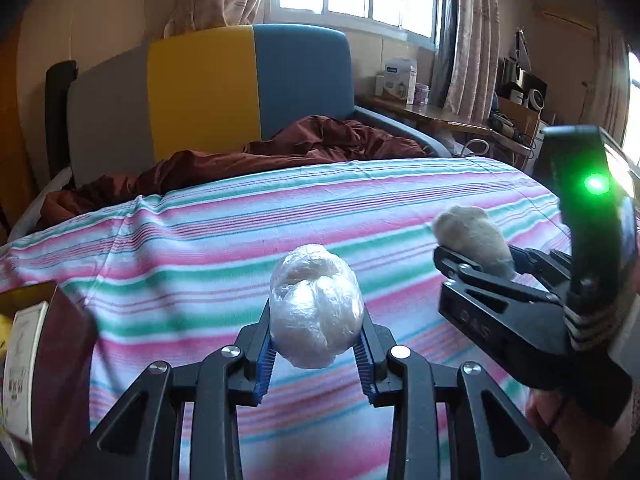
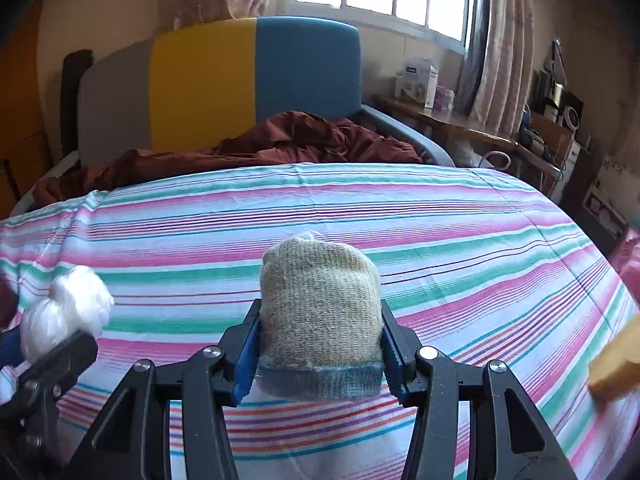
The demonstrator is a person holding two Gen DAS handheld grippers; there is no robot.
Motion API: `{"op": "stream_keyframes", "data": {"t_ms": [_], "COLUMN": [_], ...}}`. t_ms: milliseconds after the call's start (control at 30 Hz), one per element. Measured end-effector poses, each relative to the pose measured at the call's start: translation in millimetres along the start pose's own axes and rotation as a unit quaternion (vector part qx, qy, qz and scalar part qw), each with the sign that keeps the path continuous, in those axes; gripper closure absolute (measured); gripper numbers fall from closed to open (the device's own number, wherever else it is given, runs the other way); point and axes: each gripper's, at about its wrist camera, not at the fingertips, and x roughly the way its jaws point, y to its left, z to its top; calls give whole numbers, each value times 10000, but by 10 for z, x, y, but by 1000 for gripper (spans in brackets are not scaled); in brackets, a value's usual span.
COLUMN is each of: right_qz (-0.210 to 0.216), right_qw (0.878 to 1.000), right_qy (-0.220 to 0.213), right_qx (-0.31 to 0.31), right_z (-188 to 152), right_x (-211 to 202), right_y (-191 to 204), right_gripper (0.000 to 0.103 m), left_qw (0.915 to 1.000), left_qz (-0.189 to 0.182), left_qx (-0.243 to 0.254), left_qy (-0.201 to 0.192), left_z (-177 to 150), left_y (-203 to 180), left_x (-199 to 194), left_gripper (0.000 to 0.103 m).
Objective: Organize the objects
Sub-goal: 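Drop the white ball into the tray with left while right holds the sock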
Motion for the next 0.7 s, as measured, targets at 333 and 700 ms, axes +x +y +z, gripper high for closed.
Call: {"op": "stream_keyframes", "data": {"t_ms": [333,700], "right_qz": [78,75], "right_qw": [9998,9986], "right_qy": [-125,-139], "right_qx": [-152,-505], "right_z": [-149,-263], "right_x": [-266,-418], "right_y": [117,302], "right_gripper": [50,50], "left_qw": [9991,9969], "left_qz": [-167,-630], "left_qx": [-377,-465], "left_qy": [137,124], "left_z": [-199,-439], "left_y": [170,306], "left_x": [-398,-968], "left_gripper": [69,69]}}
